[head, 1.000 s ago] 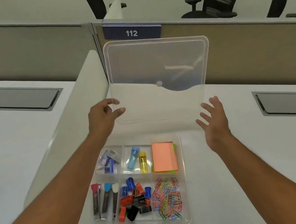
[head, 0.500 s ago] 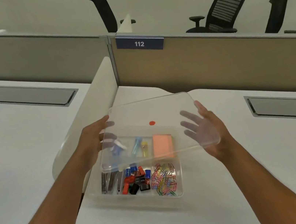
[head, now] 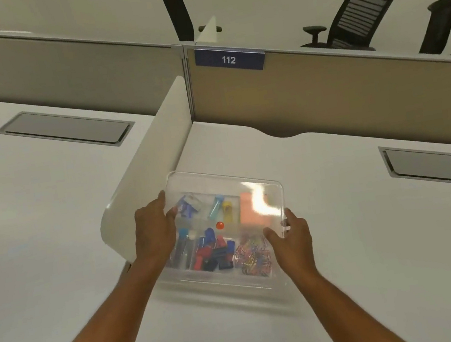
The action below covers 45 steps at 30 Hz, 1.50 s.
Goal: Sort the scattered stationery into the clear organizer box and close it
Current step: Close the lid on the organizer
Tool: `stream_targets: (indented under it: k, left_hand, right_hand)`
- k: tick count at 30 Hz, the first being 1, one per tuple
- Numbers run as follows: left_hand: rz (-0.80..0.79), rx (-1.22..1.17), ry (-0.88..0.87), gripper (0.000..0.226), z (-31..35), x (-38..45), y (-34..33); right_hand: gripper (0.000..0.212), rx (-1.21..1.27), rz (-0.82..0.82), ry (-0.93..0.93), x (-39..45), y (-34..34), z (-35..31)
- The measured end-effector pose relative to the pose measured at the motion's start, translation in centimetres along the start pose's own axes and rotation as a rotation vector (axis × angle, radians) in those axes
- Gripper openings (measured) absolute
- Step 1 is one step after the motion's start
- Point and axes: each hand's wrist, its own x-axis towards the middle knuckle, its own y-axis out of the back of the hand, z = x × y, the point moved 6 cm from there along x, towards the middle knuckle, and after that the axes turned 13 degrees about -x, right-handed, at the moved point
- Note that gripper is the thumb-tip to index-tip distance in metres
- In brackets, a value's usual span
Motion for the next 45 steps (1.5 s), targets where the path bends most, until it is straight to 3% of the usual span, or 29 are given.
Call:
stream_targets:
  k: [4,10,19,26,29,34,41,45]
  left_hand:
    - [-0.076,-0.008,0.046,0.05,-1.9,-0.2,-0.8]
    - [-0.038,-0.048,0.096,0.052,-2.3,-1.0,-1.4]
    - [-0.066,-0.099,0.125,0.062,-3.4,-2.8,-3.2]
    - [-0.211,-0.039,0.055,0.065,-4.2,-3.4,-3.3]
    - [-0.177,-0.004,0.041,0.071,-4.4,-4.7,-3.1]
    - [-0.132,0.068,0.026,0.062,-3.9,-4.8,-3.0]
    - [-0.198,-0.068,0.047,0.055,-3.9,-2.7,-2.8]
    - [-0.114,-0.141,0.045,0.048,-3.5,1.7,-2.4]
  right_hand:
    - [0.072,-0.004,-0.056,-0.042,-0.5,-0.4,0.4]
    - [0.065,-0.067,-0.089,-0.01,-0.3,-0.1,0.9]
    - [0.06,-0.386,-0.04,0.086,0.6,1.7,2.4]
    - [0.058,-0.448,-0.032,0.048,-0.9,0.5,2.7]
    - [0.066,-0.455,-0.014,0.059,-1.4,0.2,3.0]
    - [0.077,-0.54,-0.009,0.101,-1.3,-0.3,3.1]
    - [0.079,-0.595,-0.012,0.117,0.4,0.3,2.3]
    - [0.078,-0.611,0.093,0.28,4.1,1.1,-1.4]
